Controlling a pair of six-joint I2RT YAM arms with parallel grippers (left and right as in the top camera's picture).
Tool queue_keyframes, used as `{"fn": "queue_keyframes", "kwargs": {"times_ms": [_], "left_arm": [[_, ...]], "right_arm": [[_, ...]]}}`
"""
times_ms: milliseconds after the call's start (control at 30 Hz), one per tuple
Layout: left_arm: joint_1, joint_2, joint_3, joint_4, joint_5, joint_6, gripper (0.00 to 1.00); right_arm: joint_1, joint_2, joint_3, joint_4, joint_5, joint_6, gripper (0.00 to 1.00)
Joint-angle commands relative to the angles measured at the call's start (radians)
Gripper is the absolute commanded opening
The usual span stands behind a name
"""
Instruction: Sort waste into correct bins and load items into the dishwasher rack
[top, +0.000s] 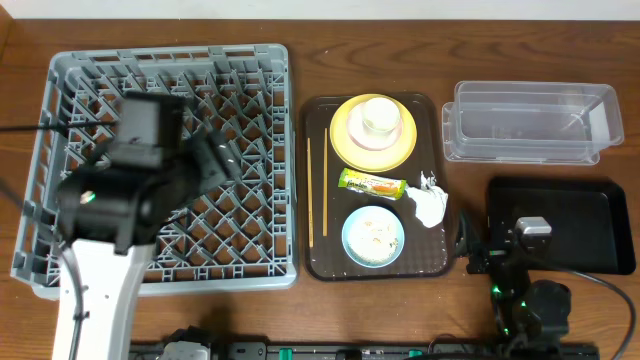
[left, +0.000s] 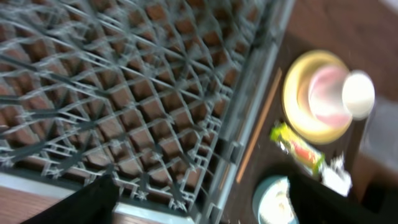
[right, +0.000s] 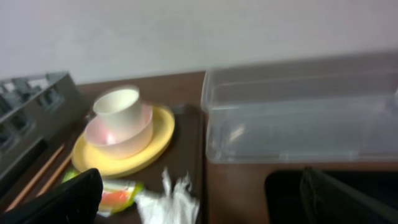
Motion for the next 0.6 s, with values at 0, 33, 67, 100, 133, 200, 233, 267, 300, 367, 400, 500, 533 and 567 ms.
{"fn": "queue_keyframes", "kwargs": {"times_ms": [0, 33, 67, 100, 133, 200, 233, 267, 300, 367, 400, 500, 533, 567], "left_arm": [[0.055, -0.022, 0.000, -0.002, -0.008, 0.008, 0.93], [0.063, -0.026, 0.000, -0.002, -0.008, 0.008, 0.93], [0.068, -0.028, 0.000, -0.003, -0.008, 0.008, 0.93], [0.068, -0.028, 0.000, -0.002, -0.008, 0.008, 0.93], [0.068, -0.027, 0.000, -0.003, -0.008, 0.008, 0.93], [0.068, -0.026, 0.000, -0.003, -0.008, 0.008, 0.93], [0.068, -0.026, 0.000, -0.002, -0.008, 0.008, 0.93], [0.068, -0.026, 0.000, -0.003, -0.008, 0.008, 0.94], [0.068, -0.026, 0.000, -0.003, -0.008, 0.008, 0.93], [0.068, -0.026, 0.000, -0.003, -0.008, 0.008, 0.93], [0.068, -0.026, 0.000, -0.003, -0.008, 0.008, 0.93], [0.068, -0.026, 0.000, -0.003, -0.008, 0.008, 0.93], [0.068, -0.026, 0.000, -0.003, -0.008, 0.008, 0.93], [0.068, -0.026, 0.000, -0.003, -0.008, 0.008, 0.94]], "right_arm": [[-0.001, 0.048, 0.153, -0.057, -0.035, 0.046, 0.99], [-0.001, 0.082, 0.213, -0.081, -0.036, 0.043, 0.99], [-0.001, 0.125, 0.280, -0.109, -0.043, 0.043, 0.99], [-0.001, 0.171, 0.343, -0.137, -0.054, 0.043, 0.99], [-0.001, 0.230, 0.418, -0.175, -0.068, 0.043, 0.99], [-0.001, 0.358, 0.571, -0.266, -0.111, 0.043, 0.99], [-0.001, 0.444, 0.672, -0.334, -0.142, 0.044, 0.99], [-0.001, 0.513, 0.752, -0.392, -0.169, 0.044, 0.99], [-0.001, 0.593, 0.844, -0.463, -0.200, 0.044, 0.99], [0.000, 0.742, 1.016, -0.602, -0.251, 0.043, 0.99], [0.002, 0.820, 1.107, -0.679, -0.274, 0.043, 0.99], [0.034, 1.025, 1.340, -0.889, -0.314, 0.018, 0.99], [0.053, 1.089, 1.409, -0.950, -0.314, 0.018, 0.99], [0.076, 1.149, 1.465, -0.999, -0.314, 0.018, 0.99]]}}
